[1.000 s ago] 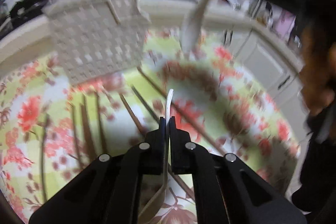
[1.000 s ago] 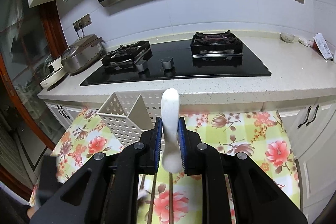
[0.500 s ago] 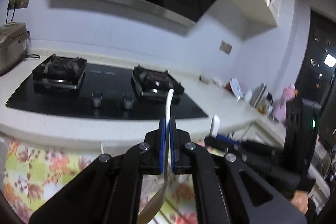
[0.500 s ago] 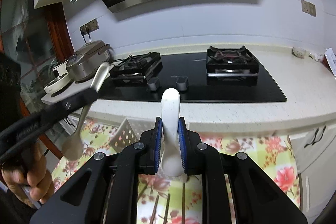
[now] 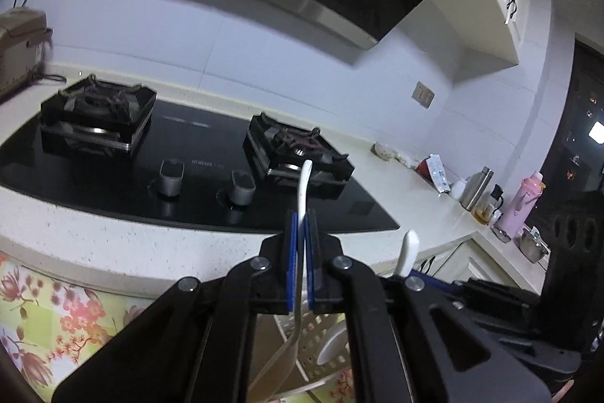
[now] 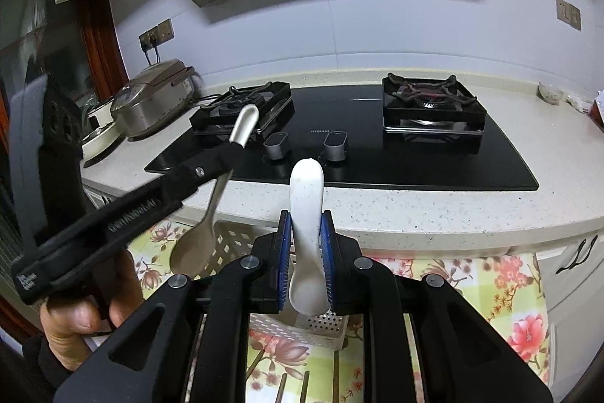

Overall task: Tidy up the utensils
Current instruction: 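Lower the spoons into the caddy and open both tools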

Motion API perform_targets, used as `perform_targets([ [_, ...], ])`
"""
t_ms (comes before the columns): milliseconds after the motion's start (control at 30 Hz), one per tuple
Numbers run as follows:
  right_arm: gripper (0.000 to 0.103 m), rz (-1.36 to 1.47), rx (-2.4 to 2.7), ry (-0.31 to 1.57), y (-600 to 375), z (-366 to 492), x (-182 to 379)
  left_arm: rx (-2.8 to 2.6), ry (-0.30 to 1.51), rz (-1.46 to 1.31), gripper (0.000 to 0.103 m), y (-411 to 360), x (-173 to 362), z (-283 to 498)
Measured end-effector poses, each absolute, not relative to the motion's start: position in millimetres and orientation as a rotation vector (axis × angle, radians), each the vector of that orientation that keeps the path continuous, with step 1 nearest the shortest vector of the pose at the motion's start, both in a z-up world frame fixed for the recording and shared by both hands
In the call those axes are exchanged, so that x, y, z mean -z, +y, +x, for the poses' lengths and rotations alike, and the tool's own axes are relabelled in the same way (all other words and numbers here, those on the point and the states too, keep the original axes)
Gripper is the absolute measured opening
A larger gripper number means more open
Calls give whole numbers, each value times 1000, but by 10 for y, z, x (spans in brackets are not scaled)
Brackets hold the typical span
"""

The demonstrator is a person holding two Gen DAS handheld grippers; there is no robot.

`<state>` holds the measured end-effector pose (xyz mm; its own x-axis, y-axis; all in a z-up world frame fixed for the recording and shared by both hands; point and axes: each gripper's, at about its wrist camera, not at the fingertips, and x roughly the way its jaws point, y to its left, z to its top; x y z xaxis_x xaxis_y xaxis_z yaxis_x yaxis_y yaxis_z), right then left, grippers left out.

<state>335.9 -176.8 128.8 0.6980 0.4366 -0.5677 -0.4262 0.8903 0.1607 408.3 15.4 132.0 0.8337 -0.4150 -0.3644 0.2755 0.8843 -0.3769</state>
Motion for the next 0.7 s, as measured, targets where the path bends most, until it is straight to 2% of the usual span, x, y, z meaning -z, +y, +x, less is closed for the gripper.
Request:
perform_targets([
  [500, 18, -22, -473, 695, -1679, 3492, -1013, 342, 487, -294, 5, 150, -964, 4126],
  [633, 18, -27, -462, 709, -1683, 3515, -971, 331, 522, -297, 10, 159, -877, 4124],
  [700, 21, -29, -454, 712, -1694, 3522, -963, 329, 532, -303, 20, 171, -871, 4122],
])
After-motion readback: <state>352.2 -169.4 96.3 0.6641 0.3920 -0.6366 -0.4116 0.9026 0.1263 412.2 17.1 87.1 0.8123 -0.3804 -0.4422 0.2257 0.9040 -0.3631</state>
